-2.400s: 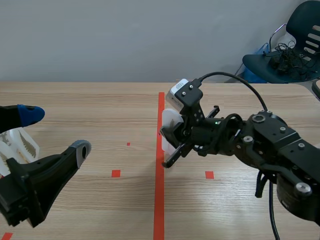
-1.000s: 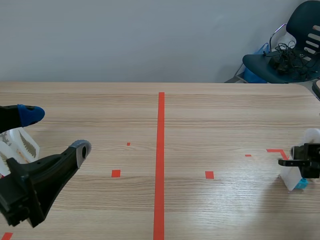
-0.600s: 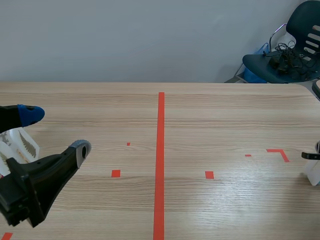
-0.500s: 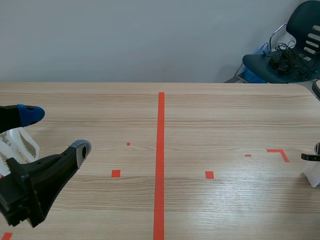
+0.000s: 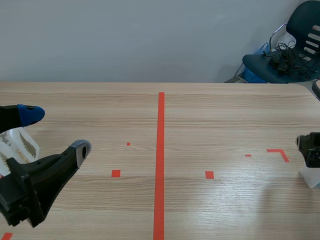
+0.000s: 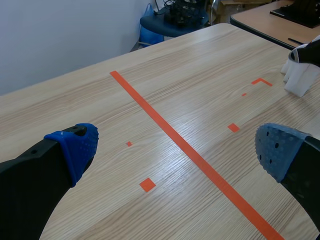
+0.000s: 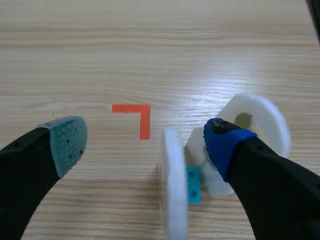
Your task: Do the leaf sorting experiment
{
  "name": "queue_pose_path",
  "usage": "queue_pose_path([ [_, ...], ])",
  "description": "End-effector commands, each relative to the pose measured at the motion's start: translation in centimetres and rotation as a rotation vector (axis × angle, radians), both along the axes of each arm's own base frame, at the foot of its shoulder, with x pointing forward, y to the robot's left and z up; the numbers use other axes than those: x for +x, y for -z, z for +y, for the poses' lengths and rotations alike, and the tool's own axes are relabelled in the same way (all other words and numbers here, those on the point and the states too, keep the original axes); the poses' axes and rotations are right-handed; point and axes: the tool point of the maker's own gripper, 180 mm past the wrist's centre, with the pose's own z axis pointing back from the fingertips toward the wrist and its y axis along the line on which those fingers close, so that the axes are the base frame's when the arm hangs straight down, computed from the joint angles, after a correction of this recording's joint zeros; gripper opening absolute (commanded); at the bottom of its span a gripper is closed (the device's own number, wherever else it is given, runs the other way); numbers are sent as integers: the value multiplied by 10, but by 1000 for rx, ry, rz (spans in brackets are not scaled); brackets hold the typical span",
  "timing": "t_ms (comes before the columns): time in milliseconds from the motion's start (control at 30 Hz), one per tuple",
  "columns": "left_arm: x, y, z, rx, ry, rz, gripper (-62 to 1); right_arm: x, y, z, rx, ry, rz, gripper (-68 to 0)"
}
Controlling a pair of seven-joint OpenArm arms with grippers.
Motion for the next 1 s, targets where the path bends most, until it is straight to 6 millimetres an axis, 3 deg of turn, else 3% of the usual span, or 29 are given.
queue_pose_path([
  [0,0,-7,-1,-23,-3,-20,14,15,-45,-8,-29,-8,-107,-151],
  [200,0,-7,-1,-23,-3,-21,14,26,-118,16,-88,-129,-162,-50],
  [333,0,-7,-1,-23,-2,-20,14,22,-138,31,-173,-189,-143,4],
  [733,1,-7,-1,-23,-3,-21,14,-32,-120,176,-76,-584,-109,4],
  [867,1,-7,-1,-23,-3,-21,14,-53,-111,206,-30,-663,-83,4],
  [967,0,-7,-1,-23,-3,-20,14,-64,-102,217,3,-694,-56,4],
])
